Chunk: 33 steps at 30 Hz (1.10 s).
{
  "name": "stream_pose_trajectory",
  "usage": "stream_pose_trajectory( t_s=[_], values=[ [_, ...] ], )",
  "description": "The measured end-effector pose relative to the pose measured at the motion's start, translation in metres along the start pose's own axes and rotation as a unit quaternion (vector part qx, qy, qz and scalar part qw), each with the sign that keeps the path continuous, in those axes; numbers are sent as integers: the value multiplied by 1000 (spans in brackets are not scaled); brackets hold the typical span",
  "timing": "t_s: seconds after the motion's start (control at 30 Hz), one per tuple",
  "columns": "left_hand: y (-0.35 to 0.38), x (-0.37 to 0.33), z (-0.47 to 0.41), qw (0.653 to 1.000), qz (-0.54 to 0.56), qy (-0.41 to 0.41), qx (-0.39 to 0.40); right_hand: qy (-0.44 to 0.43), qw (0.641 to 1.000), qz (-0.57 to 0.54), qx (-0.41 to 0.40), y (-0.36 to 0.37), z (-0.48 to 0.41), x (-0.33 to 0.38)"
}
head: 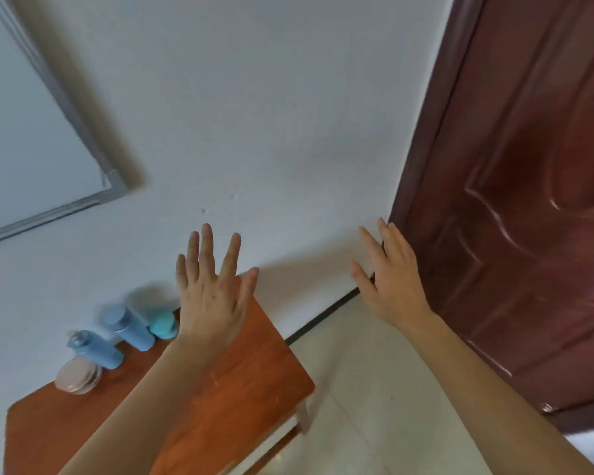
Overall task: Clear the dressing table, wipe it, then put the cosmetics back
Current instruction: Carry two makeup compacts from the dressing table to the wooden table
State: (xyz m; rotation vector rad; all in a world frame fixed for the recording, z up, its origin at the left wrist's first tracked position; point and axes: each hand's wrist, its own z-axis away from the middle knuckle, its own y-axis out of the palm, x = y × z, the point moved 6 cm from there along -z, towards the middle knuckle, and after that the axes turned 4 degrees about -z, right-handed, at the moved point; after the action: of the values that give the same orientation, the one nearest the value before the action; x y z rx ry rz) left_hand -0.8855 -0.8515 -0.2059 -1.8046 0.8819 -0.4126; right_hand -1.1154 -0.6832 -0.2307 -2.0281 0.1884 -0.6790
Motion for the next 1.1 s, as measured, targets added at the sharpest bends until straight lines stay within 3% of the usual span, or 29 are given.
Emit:
stream_pose_trajectory(
  t_s=[0.17,0.4,0.63,0.9,0.97,1.1],
  values=[
    [-1,-131,-20,984,73,159,-15,115,987,63,-95,-107,71,-78],
    [4,-321,23,924,185,335,10,273,932,163,-175,-221,251,-130],
    [-35,-491,165,807,271,523,46,449,810,266,-266,-322,474,-117],
    [-85,-622,326,689,283,664,66,560,712,288,-310,-386,661,-100],
    [-90,-655,360,676,284,677,69,569,702,289,-314,-403,699,-110],
    [-86,-717,424,686,271,668,105,587,696,278,-307,-435,770,-140]
  ],
)
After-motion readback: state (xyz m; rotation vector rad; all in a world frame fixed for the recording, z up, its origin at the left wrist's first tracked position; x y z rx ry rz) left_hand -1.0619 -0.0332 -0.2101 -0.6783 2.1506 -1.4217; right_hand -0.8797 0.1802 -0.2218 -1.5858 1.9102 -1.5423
